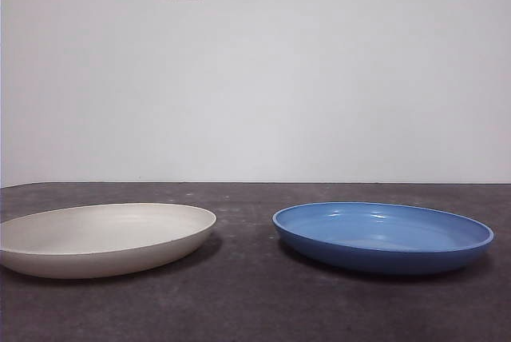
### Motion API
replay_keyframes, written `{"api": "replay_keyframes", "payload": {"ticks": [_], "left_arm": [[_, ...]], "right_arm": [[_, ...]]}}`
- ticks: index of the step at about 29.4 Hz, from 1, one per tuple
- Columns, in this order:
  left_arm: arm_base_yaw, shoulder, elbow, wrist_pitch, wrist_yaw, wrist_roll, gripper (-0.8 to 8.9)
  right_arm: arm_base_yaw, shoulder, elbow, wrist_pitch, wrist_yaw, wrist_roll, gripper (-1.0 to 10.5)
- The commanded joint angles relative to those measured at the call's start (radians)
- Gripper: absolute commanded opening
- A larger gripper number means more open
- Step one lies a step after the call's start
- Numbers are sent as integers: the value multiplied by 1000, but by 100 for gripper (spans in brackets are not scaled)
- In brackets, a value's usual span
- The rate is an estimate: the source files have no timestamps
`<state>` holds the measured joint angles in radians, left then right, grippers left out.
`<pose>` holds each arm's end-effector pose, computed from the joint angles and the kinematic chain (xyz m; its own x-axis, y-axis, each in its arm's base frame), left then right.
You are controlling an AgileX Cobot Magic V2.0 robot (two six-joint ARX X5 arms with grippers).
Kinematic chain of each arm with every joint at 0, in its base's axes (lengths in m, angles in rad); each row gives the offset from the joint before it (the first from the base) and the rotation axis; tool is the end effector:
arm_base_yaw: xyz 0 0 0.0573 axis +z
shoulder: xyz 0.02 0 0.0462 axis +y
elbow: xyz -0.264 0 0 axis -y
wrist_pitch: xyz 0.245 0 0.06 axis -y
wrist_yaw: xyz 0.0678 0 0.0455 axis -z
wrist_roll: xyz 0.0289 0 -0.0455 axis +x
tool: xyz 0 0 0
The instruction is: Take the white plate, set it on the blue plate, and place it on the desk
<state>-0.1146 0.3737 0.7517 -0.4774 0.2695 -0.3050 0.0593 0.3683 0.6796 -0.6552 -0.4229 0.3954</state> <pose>0.0736 -0.0162 0.3366 0.9224 -0.3742 -0.0957 0.3266 0.8879 -0.3240 0.0764 0.0164 0.2990 0.8327 0.4606 -0.3075 -0.2762 0.8266 0.4903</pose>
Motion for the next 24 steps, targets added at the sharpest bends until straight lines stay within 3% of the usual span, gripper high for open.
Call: {"api": "replay_keyframes", "payload": {"ticks": [1,12,24], "left_arm": [[-29,39,82,-38,33,9,17],[-190,109,196,-221,163,13,17],[-201,82,196,-422,174,32,30]], "right_arm": [[26,40,77,-27,-30,-48,10],[254,106,245,-143,-52,-151,11],[279,105,246,-320,-51,-195,11]]}}
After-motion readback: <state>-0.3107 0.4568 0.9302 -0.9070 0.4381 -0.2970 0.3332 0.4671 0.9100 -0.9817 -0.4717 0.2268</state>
